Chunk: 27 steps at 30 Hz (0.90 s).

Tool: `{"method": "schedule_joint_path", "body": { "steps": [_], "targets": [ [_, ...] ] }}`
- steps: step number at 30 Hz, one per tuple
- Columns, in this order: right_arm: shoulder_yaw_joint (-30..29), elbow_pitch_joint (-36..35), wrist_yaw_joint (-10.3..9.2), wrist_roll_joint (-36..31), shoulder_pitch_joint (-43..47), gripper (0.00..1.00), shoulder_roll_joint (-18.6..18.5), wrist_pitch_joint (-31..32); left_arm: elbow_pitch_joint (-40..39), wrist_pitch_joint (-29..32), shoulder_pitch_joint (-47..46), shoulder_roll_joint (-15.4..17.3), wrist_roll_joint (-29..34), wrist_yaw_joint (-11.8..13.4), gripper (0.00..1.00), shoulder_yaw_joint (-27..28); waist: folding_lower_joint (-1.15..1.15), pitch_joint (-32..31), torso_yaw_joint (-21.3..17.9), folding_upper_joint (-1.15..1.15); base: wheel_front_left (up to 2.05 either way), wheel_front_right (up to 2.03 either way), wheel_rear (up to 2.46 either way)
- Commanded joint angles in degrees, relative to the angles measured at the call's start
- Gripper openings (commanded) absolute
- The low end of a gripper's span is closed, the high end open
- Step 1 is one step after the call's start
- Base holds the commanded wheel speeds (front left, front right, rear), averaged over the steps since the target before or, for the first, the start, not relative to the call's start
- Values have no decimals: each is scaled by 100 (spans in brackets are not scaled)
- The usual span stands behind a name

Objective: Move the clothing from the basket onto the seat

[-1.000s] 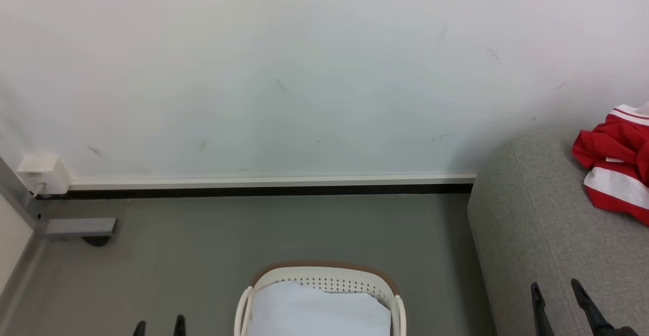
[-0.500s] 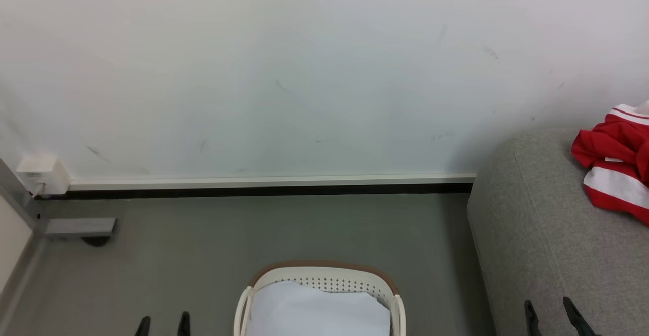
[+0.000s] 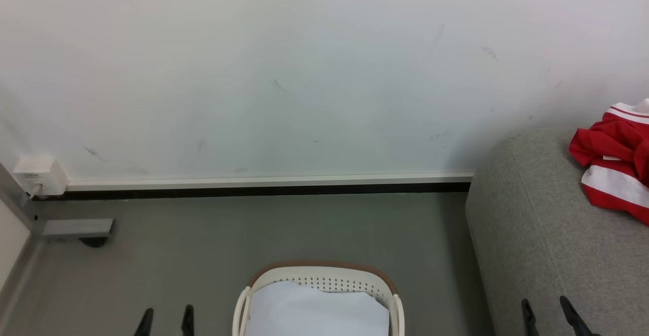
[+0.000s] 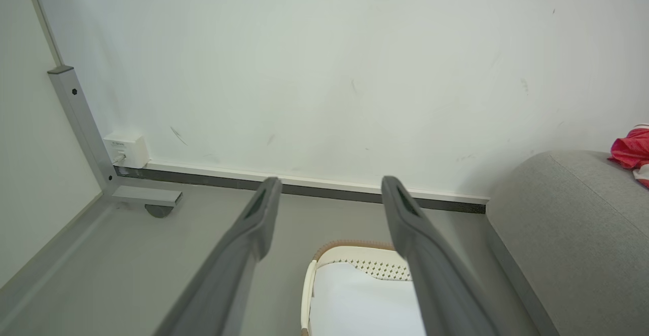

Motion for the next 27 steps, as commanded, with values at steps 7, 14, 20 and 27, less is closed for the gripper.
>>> {"method": "schedule_joint_path", "body": {
  "steps": [7,14,20,27],
  "targets": [
    [71,32,0,47,22,0,7,2,28,3,14,-47,30,-51,0,20,0,-6,5,0,0,0,0],
    [-28,97,-1,717,-80,0,14,229,180,209,-130,-70,-619,-82,0,91,0,5,6,0,0,0,0],
    [-41,-1,-1,1401,-123,0,12,372,208,366,-245,-72,-1270,-112,0,121,0,17,7,0,0,0,0],
    [-65,-76,-2,2030,-178,0,9,513,238,516,-356,-74,-1873,-143,0,154,0,28,9,0,0,0,0]
  ]
}}
